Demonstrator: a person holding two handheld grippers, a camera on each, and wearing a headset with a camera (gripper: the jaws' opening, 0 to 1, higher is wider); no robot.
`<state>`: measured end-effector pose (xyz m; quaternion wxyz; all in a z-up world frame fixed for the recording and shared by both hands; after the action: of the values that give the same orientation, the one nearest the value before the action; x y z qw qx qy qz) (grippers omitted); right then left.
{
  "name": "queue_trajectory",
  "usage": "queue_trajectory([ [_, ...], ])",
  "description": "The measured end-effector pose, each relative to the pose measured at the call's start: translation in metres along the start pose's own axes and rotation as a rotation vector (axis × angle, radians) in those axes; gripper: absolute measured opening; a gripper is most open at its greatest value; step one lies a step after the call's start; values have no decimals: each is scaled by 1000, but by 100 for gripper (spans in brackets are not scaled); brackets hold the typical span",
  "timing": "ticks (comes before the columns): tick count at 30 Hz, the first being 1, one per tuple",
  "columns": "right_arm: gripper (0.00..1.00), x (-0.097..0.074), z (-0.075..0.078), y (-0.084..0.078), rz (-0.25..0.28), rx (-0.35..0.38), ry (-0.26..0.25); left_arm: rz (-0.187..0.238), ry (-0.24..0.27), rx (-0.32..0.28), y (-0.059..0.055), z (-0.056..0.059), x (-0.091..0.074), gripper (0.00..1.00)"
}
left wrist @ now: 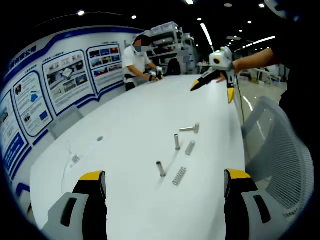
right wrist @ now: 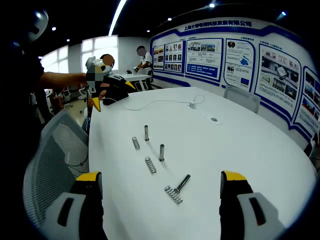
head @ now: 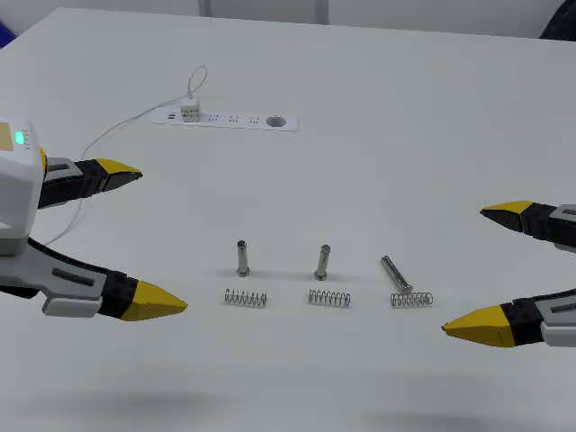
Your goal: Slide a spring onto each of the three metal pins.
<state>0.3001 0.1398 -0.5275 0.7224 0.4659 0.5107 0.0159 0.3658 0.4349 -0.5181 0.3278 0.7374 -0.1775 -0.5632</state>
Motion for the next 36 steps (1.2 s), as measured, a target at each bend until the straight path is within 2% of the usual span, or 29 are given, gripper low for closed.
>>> queue_trajectory([
  [6, 99, 0, -4, -1, -13, -2, 5, 9, 5, -5, 1, 2, -2, 100],
  [12, 99, -1, -5, 1, -1, 1, 0, -5, 23, 8, 0, 0, -3, 100],
  [19, 99, 1, -7, -3, -18, 4, 9, -2, 20, 9, 2, 2, -5, 100],
  [22, 99, 3, -7, -3, -25, 0, 11, 13, 11, 3, 7, 1, -9, 100],
  [26, 99, 5, -5, -3, -21, 5, 9, 10, 24, 16, 11, -4, -13, 100],
  [27, 99, 5, -6, -3, -23, 5, 10, 24, 26, 8, 13, -4, -14, 100],
  [28, 99, 6, -6, -3, -27, 3, 10, 59, 28, 0, 18, -5, -15, 100],
  [31, 99, 6, -7, -3, -25, 5, 12, 91, 25, -23, 24, -6, -18, 100],
  [36, 99, 6, -8, -5, -32, 7, 15, 86, 32, -17, 24, -8, -16, 100],
])
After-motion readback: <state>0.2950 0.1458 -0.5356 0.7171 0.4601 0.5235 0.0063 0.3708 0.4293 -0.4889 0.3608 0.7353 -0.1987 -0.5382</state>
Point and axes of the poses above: the centre of the closed fingertips' face, and the gripper's own axes: x roughly forward along the fingers, z roughly to its right, y roughly out of its top, the point moved 3 cm from there along -x, roughly backward along the fingers, and after that the axes turned 15 degrees about -z, right-handed, at the moved point
